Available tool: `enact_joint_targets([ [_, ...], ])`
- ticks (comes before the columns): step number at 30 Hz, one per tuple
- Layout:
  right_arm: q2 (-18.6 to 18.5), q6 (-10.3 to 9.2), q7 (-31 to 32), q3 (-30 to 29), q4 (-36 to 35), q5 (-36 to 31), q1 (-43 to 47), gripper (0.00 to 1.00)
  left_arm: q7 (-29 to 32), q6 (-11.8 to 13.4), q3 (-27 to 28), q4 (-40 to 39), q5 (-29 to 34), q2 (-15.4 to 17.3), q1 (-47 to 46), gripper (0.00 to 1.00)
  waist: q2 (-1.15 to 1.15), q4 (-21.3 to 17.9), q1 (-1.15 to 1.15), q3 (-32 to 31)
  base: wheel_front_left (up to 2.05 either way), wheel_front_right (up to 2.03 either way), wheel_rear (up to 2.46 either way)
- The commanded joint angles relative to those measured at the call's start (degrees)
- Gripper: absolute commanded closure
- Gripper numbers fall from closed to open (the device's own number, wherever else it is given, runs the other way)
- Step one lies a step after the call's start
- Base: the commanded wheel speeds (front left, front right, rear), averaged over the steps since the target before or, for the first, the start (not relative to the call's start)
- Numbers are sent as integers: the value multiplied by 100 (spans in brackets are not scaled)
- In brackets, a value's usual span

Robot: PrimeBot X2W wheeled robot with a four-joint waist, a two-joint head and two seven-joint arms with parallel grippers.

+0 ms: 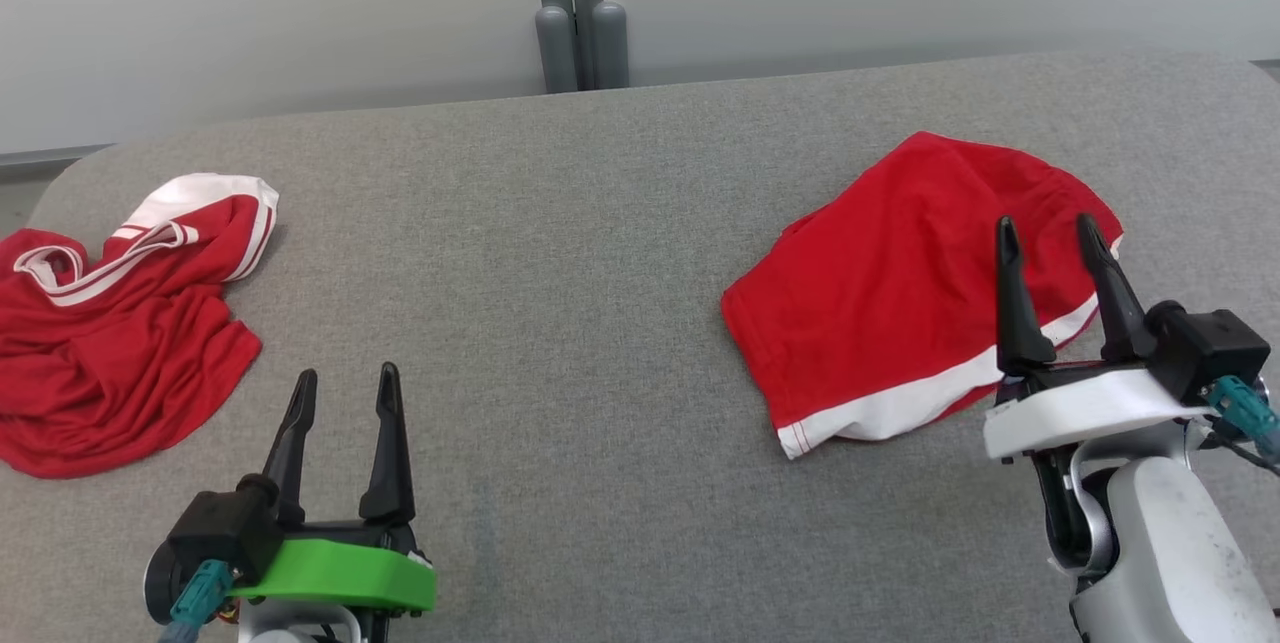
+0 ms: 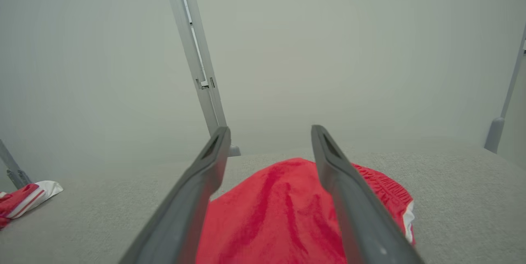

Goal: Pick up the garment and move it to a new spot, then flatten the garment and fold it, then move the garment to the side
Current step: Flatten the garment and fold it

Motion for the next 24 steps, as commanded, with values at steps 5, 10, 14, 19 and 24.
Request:
enact_joint_targets([
  [5,25,0,-17,169,-376,60,363,0,-1,-8,-58,61,-9,15,4,0,0,-39,0,-10,0,0,0],
  [10,-13,0,-16,125,-389,72,342,0,200,-95,-405,265,-155,14,-144,0,0,-137,0,-26,0,0,0],
  [14,-65,0,-17,32,-409,62,238,0,785,-211,-874,463,-417,18,-352,0,0,-249,0,19,0,0,0],
  [19,-189,0,-17,-130,-421,27,115,0,1818,-264,-1770,594,-1216,36,-785,0,0,-413,0,159,0,0,0],
  [24,-275,1,-17,-284,-465,22,-25,0,2539,-262,-2607,820,-2221,125,-1227,0,0,-622,0,374,0,0,0],
])
